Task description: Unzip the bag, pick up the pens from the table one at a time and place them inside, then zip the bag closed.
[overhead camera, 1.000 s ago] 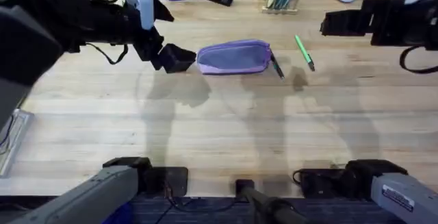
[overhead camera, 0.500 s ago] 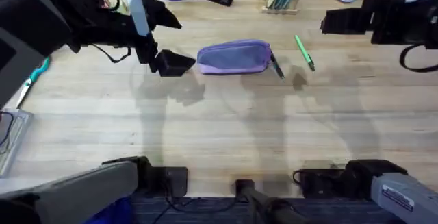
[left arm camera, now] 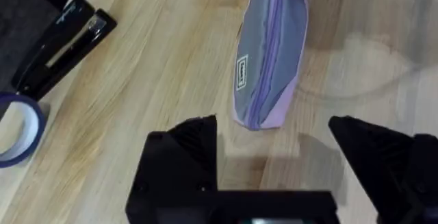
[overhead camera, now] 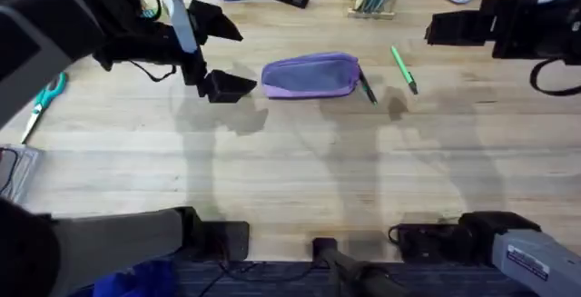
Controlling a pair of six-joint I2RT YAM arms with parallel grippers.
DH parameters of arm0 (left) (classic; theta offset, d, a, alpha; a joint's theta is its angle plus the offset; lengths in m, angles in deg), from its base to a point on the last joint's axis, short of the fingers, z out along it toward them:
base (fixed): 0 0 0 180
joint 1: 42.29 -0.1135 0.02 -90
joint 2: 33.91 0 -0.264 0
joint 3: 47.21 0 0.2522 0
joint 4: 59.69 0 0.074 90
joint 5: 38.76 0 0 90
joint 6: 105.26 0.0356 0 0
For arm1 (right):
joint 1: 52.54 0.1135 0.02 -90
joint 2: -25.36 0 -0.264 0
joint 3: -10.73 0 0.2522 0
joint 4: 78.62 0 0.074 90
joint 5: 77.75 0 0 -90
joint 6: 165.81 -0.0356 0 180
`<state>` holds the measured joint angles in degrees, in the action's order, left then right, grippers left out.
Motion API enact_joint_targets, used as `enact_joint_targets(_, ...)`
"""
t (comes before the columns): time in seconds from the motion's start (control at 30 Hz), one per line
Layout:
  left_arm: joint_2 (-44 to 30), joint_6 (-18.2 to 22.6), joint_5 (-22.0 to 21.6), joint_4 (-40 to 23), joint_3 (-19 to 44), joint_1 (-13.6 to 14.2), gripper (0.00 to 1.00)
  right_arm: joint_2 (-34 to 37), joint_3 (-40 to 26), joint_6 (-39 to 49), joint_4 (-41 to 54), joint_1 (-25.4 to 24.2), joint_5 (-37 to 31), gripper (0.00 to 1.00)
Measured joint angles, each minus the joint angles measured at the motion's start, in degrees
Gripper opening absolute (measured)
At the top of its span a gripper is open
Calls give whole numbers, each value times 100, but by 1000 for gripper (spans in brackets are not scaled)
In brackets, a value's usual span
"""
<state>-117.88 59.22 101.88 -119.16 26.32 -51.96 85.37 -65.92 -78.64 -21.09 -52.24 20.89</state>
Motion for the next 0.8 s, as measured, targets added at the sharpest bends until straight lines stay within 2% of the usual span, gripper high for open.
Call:
enact_joint_targets(0.17, -307, 54, 249, 139, 0, 0, 993, -2, 0, 0, 0, 0, 0, 996)
enact_joint_targets(0.5, -729, 61, 383, 358, 7, 22, 994, 0, 0, -2, 0, 0, 78, 996)
enact_joint_targets(0.8, -1160, 52, 383, 677, 9, 364, 993, -2, 0, 4, -2, 0, 266, 996)
